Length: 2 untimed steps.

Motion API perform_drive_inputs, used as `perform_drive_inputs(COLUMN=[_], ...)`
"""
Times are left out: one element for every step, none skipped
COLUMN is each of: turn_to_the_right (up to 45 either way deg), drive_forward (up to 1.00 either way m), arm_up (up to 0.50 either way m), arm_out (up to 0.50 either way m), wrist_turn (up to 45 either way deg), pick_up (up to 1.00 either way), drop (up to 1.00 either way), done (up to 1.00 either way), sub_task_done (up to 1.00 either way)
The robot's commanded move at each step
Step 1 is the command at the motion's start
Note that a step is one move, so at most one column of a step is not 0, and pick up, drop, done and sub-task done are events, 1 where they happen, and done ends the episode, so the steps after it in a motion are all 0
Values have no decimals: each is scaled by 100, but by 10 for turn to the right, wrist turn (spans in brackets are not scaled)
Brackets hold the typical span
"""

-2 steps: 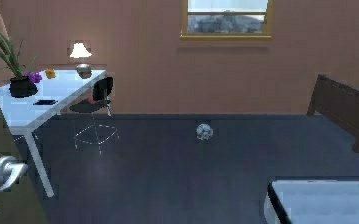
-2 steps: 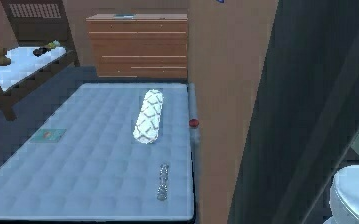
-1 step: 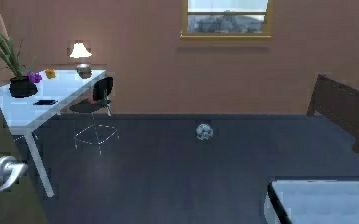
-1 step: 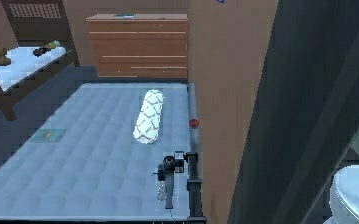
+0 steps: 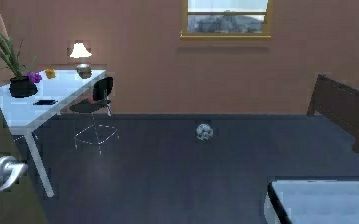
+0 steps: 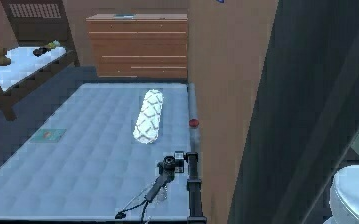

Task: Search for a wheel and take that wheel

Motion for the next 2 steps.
perform_drive_inputs(turn_to_the_right=[0, 0], drive_forward=[0, 0], arm_up=[0, 0], arm_out=[0, 0], wrist_turn=[450, 450], pick_up=[0, 0], drop=[0, 0], done=[0, 0], sub_task_done=[0, 0])
